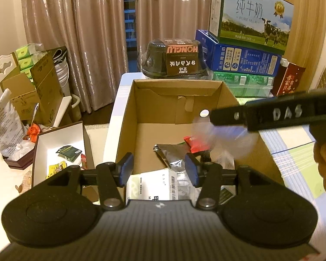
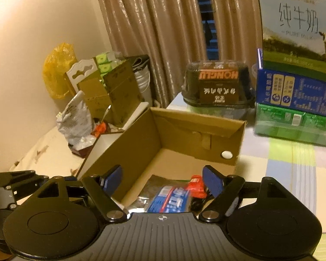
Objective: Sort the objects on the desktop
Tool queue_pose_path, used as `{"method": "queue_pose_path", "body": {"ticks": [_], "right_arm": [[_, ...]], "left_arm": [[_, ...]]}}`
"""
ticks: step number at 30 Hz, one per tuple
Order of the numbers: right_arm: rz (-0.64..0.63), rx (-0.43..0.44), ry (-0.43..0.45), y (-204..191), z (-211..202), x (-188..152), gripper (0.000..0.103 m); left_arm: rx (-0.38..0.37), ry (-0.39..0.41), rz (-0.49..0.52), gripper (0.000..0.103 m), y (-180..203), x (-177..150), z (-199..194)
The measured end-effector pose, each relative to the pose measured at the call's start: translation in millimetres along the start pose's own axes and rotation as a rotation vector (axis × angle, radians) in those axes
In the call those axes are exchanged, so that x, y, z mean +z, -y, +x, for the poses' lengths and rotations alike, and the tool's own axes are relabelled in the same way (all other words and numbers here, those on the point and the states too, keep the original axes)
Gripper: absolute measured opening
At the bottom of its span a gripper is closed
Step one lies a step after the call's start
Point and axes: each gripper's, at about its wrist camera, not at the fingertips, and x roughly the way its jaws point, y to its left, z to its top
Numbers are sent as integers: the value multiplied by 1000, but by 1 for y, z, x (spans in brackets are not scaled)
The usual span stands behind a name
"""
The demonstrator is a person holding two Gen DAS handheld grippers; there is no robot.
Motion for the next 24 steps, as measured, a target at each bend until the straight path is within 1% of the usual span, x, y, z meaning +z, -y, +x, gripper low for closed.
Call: {"method": "queue_pose_path", "body": {"ticks": [6,8,10,11,13,15,18,20,22,24], "right_arm": [[27,-30,-8,11,-8,-3,81],[35,-33,-13,14,-13,-4,85],[32,-35,-18,13,-19,-6,88],[30,-34,-19,13,-23,-6,91],[30,-33,-22,11,-32,-10,94],[29,-32,-25,9,-41,-14,96],[23,-35,-24,5,-57,-22,98],[22,-35,-27,1,-66,-27,101],[20,-36,-26,-1,-76,-31,101],[10,-33,-28,-4,-86,-35,101]], "left_arm": [[9,-9,-8,52,-3,-4,1],[11,-5,-9,57,-2,-4,-1],[19,5,-1,67,0,-3,-5],[22,9,2,69,0,-3,-7],[30,18,5,77,2,-2,-11],[36,26,4,80,3,-3,-17],[45,30,0,87,4,-3,-24],[50,33,4,90,7,-5,-31],[59,38,3,96,9,-7,-38],[68,45,-5,100,11,-10,-46]]}}
